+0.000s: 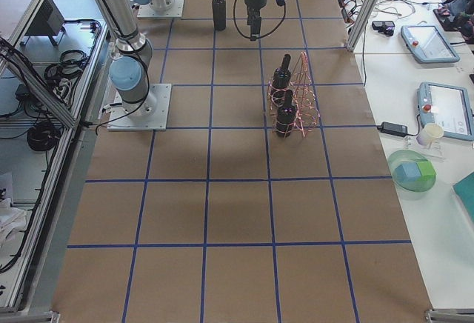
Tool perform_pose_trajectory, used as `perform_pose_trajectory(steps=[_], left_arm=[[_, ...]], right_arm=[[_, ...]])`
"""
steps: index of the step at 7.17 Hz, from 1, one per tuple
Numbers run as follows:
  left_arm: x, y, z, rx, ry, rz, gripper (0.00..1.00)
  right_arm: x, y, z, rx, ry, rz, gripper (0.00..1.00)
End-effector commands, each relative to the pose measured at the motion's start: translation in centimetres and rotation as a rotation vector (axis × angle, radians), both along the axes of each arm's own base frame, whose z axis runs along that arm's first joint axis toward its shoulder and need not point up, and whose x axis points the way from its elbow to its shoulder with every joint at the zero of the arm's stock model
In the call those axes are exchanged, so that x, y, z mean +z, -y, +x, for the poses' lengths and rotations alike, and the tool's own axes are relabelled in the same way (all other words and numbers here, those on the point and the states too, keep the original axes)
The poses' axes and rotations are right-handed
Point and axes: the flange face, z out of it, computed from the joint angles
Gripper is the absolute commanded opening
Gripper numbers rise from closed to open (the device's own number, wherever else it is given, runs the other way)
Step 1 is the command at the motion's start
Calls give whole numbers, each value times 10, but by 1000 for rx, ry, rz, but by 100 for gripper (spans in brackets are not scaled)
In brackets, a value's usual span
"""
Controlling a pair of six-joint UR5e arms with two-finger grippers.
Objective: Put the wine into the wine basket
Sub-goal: 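Raise the left gripper away while the right gripper lifts off the basket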
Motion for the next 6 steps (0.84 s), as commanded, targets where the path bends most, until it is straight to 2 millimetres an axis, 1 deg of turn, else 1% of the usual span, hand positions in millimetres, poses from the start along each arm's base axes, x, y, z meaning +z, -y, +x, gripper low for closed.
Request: perform_pose_trajectory(steps=[1,2,3,4,5,6], left_arm=[[73,44,56,-93,-30,43,99],[99,56,102,-178,-90,158,100],[141,78,150,-275,-85,128,100],[153,81,178,-249,-99,139,100],[157,84,213,-269,-105,131,97],[157,92,245,-197,-192,76,98]], right_arm=[[7,-2,-3,2,-31,-21,100],[8,-4,0,3,-27,-20,100],[9,-6,11,29,-29,-25,100],[11,-3,24,47,-37,-45,100],[13,-3,51,13,-27,-90,100],[7,-14,102,-49,-23,-98,100]])
